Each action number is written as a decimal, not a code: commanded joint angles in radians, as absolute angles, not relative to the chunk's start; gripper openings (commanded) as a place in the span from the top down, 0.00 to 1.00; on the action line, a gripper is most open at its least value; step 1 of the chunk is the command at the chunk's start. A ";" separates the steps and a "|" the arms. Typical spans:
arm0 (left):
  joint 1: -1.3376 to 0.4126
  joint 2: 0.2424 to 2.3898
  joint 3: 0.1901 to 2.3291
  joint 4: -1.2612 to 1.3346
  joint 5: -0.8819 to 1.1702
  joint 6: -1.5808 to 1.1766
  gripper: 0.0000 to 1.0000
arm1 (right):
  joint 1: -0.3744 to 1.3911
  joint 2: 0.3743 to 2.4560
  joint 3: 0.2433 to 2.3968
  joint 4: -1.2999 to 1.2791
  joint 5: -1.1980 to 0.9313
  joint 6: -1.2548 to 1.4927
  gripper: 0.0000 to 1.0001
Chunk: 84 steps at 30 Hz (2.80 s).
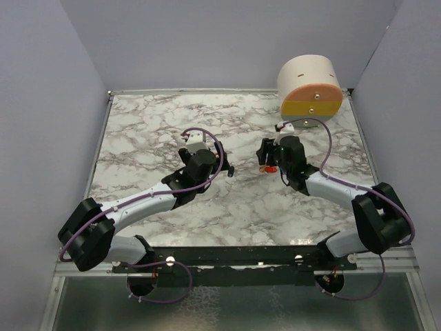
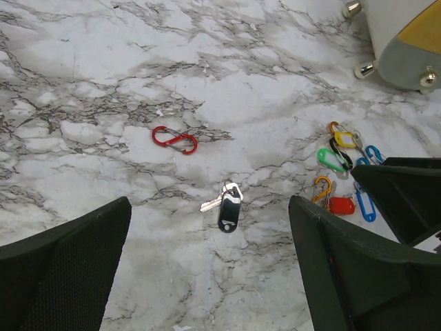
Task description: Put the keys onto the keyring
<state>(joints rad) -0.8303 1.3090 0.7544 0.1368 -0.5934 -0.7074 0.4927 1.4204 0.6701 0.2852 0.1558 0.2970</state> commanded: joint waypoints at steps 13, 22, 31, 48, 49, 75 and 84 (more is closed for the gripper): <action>-0.710 1.184 0.654 0.161 -0.511 -0.653 0.01 | 0.682 1.799 0.970 0.212 0.034 0.256 0.41; -0.684 1.162 0.629 0.173 -0.491 -0.658 0.01 | 0.746 1.896 1.070 0.131 0.176 0.239 0.48; -0.669 1.179 0.623 0.188 -0.468 -0.660 0.01 | 0.766 1.932 1.092 0.095 0.248 0.229 0.63; -0.662 1.196 0.621 0.197 -0.456 -0.666 0.01 | 0.768 1.929 1.088 0.100 0.303 0.237 0.94; -0.661 1.195 0.621 0.198 -0.455 -0.667 0.01 | 0.768 1.925 1.084 0.102 0.309 0.238 0.97; -0.661 1.273 0.641 0.224 -0.426 -0.662 0.04 | 0.767 1.602 0.915 0.166 0.179 0.199 0.99; -0.661 1.397 0.716 0.217 -0.426 -0.627 0.06 | 0.766 1.515 0.876 0.162 0.199 0.184 0.99</action>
